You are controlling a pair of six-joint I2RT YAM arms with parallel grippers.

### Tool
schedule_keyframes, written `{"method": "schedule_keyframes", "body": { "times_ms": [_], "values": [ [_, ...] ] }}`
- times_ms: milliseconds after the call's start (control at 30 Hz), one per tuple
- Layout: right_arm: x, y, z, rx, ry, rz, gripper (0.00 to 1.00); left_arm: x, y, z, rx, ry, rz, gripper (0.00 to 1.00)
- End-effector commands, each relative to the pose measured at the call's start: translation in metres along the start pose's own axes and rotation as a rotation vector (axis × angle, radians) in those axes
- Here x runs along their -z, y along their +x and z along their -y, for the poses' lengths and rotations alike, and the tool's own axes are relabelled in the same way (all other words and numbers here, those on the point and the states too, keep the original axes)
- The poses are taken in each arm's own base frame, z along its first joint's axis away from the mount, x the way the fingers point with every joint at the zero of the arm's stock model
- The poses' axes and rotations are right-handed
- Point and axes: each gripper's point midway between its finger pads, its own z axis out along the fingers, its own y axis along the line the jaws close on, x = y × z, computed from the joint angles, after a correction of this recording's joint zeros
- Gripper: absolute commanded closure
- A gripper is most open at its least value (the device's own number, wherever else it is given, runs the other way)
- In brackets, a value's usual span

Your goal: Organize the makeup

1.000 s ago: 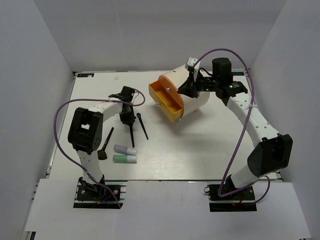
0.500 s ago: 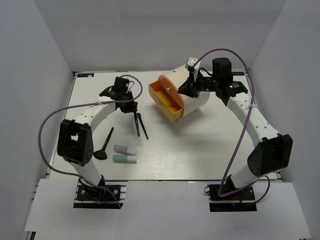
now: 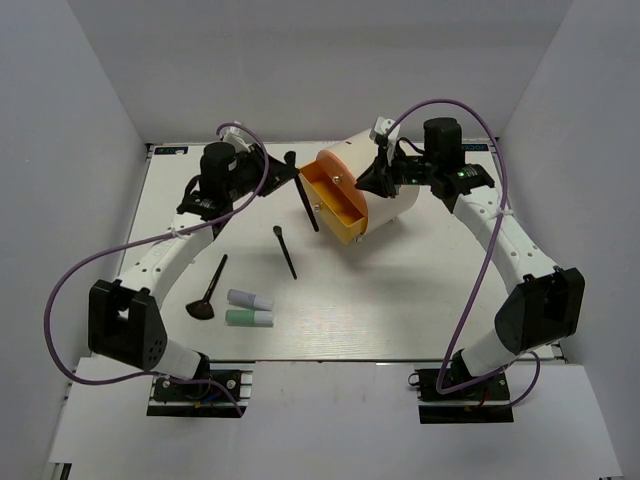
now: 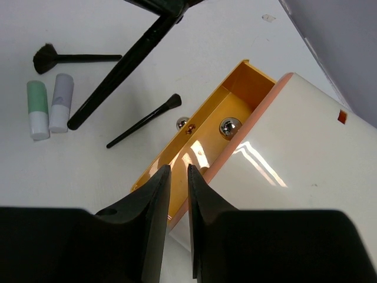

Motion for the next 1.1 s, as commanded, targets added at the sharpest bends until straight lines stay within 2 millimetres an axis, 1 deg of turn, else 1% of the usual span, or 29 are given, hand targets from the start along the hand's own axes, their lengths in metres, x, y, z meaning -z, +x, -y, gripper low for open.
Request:
{"method": "schedule_keyframes", "body": {
  "times_ms": [0, 33, 67, 100, 133, 167, 233, 267, 300, 333, 400, 433, 467, 500, 533, 567, 600, 667, 767, 800, 833, 867, 900, 933, 1000, 1033, 1067],
  "values": [
    [0.008, -0.012, -0.003, 0.03, 0.018, 0.026, 0.76, -0.006, -0.028, 0.04, 0.094, 0.155, 0.114, 0.94],
    [0.009, -0.013, -0.003, 0.033, 0.019, 0.028, 0.76, -0.011, -0.026, 0.04, 0.106, 0.155, 0.113, 0.94],
    [0.01, -0.012, -0.002, 0.03, 0.022, 0.025, 0.76, -0.019, -0.025, 0.033, 0.131, 0.147, 0.111, 0.95],
    [0.009, -0.012, -0.003, 0.032, 0.022, 0.024, 0.76, -0.022, -0.03, 0.035, 0.135, 0.165, 0.137, 0.95],
    [0.01, -0.012, -0.004, 0.035, 0.026, 0.023, 0.76, -0.024, -0.034, 0.033, 0.149, 0.164, 0.16, 0.96],
    [0.011, -0.01, -0.002, 0.033, 0.03, 0.02, 0.76, -0.029, -0.032, 0.036, 0.164, 0.185, 0.166, 0.96],
    [0.013, -0.009, -0.002, 0.034, 0.04, 0.015, 0.76, -0.035, -0.037, 0.035, 0.174, 0.179, 0.174, 0.96],
    [0.012, -0.009, -0.003, 0.038, 0.038, 0.015, 0.76, -0.04, -0.033, 0.037, 0.171, 0.181, 0.161, 0.96],
    [0.012, -0.007, -0.003, 0.036, 0.038, 0.011, 0.76, -0.048, -0.034, 0.036, 0.172, 0.177, 0.153, 0.96],
    [0.012, -0.007, -0.003, 0.036, 0.039, 0.012, 0.76, -0.05, -0.035, 0.035, 0.174, 0.176, 0.153, 0.96],
    [0.012, -0.007, -0.003, 0.038, 0.041, 0.013, 0.76, -0.061, -0.025, 0.033, 0.18, 0.165, 0.13, 0.96],
    [0.013, -0.007, -0.003, 0.035, 0.041, 0.011, 0.76, -0.063, -0.025, 0.03, 0.185, 0.159, 0.131, 0.96],
    [0.012, -0.007, -0.003, 0.038, 0.041, 0.013, 0.76, -0.066, -0.02, 0.031, 0.189, 0.153, 0.127, 0.96],
    [0.014, -0.006, -0.001, 0.035, 0.047, 0.01, 0.76, -0.07, -0.018, 0.026, 0.198, 0.144, 0.125, 0.96],
    [0.014, -0.006, -0.001, 0.037, 0.046, 0.01, 0.76, -0.071, -0.019, 0.024, 0.205, 0.141, 0.131, 0.96],
    [0.014, -0.006, -0.001, 0.04, 0.046, 0.011, 0.76, -0.073, -0.014, 0.025, 0.205, 0.138, 0.126, 0.96],
    [0.013, -0.005, 0.0, 0.036, 0.046, 0.008, 0.76, -0.076, -0.014, 0.02, 0.21, 0.124, 0.134, 0.96],
    [0.014, -0.006, 0.001, 0.037, 0.046, 0.009, 0.76, -0.079, -0.01, 0.018, 0.21, 0.11, 0.133, 0.95],
    [0.014, -0.007, 0.001, 0.038, 0.043, 0.012, 0.76, -0.085, -0.005, 0.015, 0.211, 0.092, 0.125, 0.89],
    [0.014, -0.006, 0.001, 0.036, 0.046, 0.012, 0.76, -0.085, -0.005, 0.014, 0.207, 0.087, 0.125, 0.81],
    [0.013, -0.006, 0.002, 0.035, 0.045, 0.011, 0.76, -0.088, 0.0, 0.015, 0.205, 0.081, 0.113, 0.75],
    [0.013, -0.007, 0.001, 0.038, 0.045, 0.013, 0.76, -0.089, -0.001, 0.014, 0.204, 0.073, 0.108, 0.69],
    [0.014, -0.007, 0.003, 0.039, 0.048, 0.014, 0.76, -0.089, -0.001, 0.014, 0.2, 0.072, 0.108, 0.58],
    [0.015, -0.007, 0.003, 0.036, 0.049, 0.012, 0.76, -0.09, -0.001, 0.011, 0.201, 0.056, 0.111, 0.54],
    [0.015, -0.008, 0.004, 0.037, 0.051, 0.013, 0.76, -0.09, -0.001, 0.009, 0.2, 0.046, 0.113, 0.51],
    [0.015, -0.008, 0.004, 0.037, 0.051, 0.013, 0.76, -0.09, 0.0, 0.008, 0.2, 0.039, 0.11, 0.48],
    [0.015, -0.007, 0.004, 0.036, 0.05, 0.012, 0.76, -0.09, 0.0, 0.008, 0.201, 0.036, 0.112, 0.47]
  ]
}}
